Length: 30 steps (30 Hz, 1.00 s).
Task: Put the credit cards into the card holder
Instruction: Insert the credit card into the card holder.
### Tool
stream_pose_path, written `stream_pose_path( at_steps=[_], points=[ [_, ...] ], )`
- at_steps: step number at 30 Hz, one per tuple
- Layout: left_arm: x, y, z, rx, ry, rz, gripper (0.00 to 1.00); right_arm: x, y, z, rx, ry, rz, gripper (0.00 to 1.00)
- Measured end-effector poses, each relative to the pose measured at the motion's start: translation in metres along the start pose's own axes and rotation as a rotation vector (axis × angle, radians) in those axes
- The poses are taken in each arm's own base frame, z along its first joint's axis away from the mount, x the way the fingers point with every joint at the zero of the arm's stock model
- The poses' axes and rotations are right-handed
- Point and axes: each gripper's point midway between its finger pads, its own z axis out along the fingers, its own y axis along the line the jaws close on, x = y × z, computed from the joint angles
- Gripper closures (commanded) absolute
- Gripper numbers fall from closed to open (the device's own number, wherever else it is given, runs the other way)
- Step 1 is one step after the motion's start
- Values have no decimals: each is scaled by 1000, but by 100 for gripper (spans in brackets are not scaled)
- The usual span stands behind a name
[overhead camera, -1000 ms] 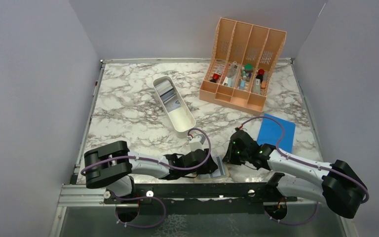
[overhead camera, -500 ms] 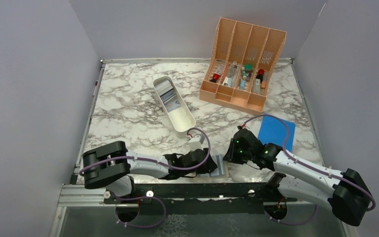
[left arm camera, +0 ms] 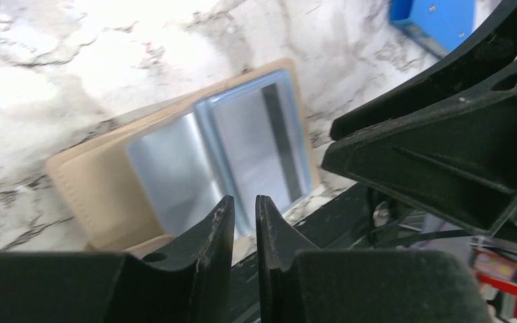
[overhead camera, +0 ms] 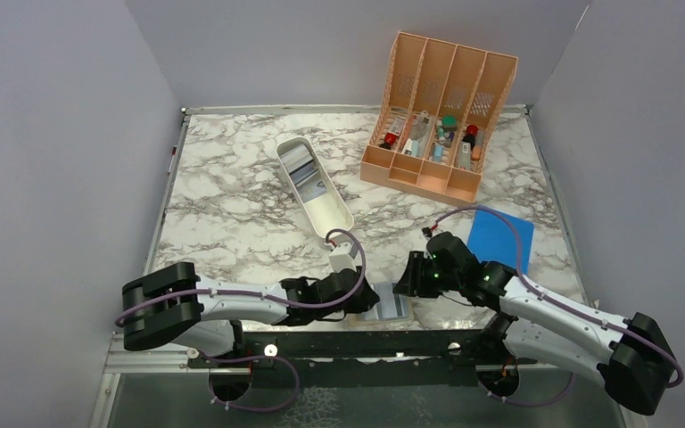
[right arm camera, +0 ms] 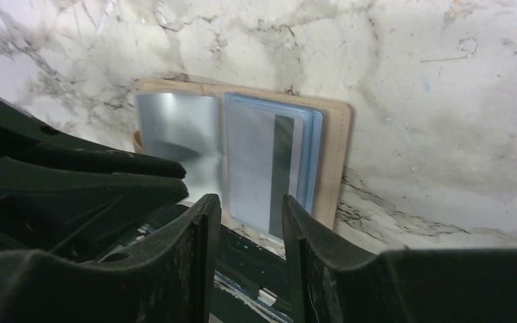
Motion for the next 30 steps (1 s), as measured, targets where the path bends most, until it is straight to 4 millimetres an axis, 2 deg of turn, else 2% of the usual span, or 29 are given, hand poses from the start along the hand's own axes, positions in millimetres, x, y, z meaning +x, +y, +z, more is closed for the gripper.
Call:
stream_pose_path(
  at_steps=[5,10,20,30],
  points=[
    [8,23,-4,-50,16,12,93,14,-8,10,14,56,8,51],
    [13,44,-5,-100,26,25,94,19,-10,16,4,73,11,51],
    [12,46,-5,-108,21,25,92,27,-10,25,-29,97,22,52],
    [13,49,-1,-120,23,27,92,28,1,27,-87,112,29,56]
  ],
)
